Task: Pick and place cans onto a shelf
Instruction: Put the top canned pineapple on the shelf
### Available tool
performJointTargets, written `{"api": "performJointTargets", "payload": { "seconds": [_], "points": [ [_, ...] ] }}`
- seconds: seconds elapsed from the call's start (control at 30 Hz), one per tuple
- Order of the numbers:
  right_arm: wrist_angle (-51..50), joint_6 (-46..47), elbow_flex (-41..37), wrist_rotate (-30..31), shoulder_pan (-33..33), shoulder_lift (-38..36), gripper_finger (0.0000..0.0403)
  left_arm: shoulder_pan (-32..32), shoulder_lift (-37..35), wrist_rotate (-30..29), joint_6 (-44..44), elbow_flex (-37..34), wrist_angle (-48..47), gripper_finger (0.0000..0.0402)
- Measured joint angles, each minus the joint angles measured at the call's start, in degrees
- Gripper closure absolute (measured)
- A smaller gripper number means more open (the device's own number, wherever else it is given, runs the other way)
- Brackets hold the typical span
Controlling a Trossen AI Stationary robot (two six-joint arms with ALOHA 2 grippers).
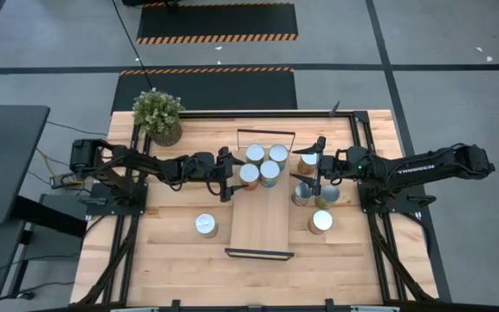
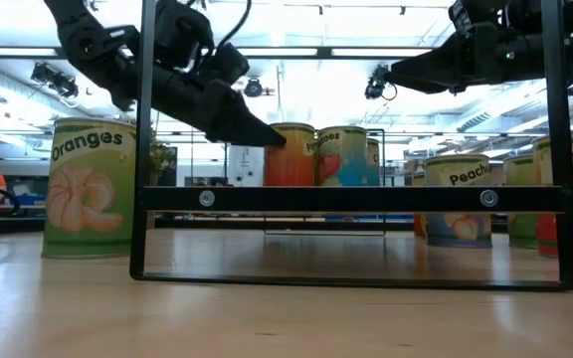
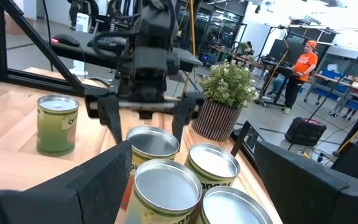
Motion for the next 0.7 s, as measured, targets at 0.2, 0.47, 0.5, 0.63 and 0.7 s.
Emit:
{"api": "performJointTargets", "payload": {
  "seconds": [0.2,0.47,0.5,0.63,0.7],
  "points": [
    [-0.06,0.0,0.0,0.0,0.0,0.0,0.0057,-1.21,-5.81,-2.73,1.22,-0.02,-7.43,0.0031],
    [-0.07,0.0,0.0,0.0,0.0,0.0,0.0057,-2.98,-7.26,-11.89,1.18,-0.04,-13.99,0.0031],
    [-0.07,0.0,0.0,0.0,0.0,0.0,0.0057,-3.02,-6.82,-12.0,1.14,-0.04,-13.23,0.0031],
    [-0.09,0.0,0.0,-0.02,0.0,0.0,0.0057,-3.06,-5.12,-11.96,1.15,-0.03,-9.7,0.0031],
    [-0.07,0.0,0.0,-0.04,0.0,0.0,0.0057,-3.06,-4.03,-12.41,1.17,-0.02,-8.49,0.0031]
  ]
}}
